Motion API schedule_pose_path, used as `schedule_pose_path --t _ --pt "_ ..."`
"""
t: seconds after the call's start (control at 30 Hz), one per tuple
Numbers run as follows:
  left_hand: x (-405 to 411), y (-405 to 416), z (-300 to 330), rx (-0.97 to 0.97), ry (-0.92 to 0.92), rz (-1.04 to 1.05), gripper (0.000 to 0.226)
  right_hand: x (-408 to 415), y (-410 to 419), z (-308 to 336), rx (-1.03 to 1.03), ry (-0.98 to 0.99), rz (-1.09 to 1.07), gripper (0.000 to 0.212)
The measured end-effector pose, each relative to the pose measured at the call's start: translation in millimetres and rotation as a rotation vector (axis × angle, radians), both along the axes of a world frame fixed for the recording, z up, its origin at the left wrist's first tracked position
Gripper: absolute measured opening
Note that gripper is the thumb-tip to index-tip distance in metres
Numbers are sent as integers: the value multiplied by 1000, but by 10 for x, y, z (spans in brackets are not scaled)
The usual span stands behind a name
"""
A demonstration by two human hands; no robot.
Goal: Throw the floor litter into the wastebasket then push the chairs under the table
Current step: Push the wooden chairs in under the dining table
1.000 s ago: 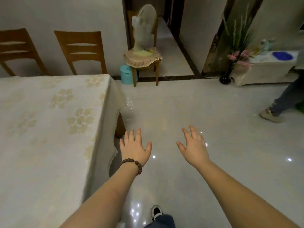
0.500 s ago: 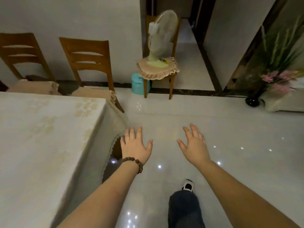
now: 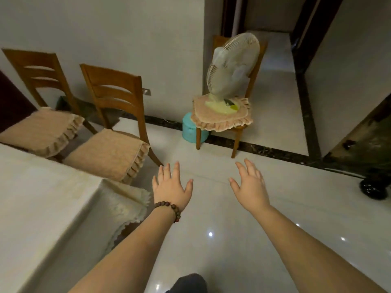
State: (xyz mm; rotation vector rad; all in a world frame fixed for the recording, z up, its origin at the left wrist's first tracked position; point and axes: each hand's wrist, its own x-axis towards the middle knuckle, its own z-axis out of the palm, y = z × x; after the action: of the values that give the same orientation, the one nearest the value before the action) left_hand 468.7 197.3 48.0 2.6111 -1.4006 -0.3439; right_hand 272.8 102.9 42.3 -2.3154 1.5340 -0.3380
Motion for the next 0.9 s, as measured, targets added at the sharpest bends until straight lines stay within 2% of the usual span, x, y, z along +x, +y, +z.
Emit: schedule_pose_path --t 0.3,0.47,0.63,0.9 --pt "535 -1595 -225 -19 36 154 71 728 -1802 -209 1 28 161 56" --pt "1197 -2563 -300 -37 62 304 71 1518 -2866 -179 -20 56 277 57" --pt "2029 -3552 -7 -87 89 442 72 2488 -4060 104 -70 54 396 54" --pt "3036 -4341 174 -139 40 646 76 3830 -5029 176 -49 22 578 57"
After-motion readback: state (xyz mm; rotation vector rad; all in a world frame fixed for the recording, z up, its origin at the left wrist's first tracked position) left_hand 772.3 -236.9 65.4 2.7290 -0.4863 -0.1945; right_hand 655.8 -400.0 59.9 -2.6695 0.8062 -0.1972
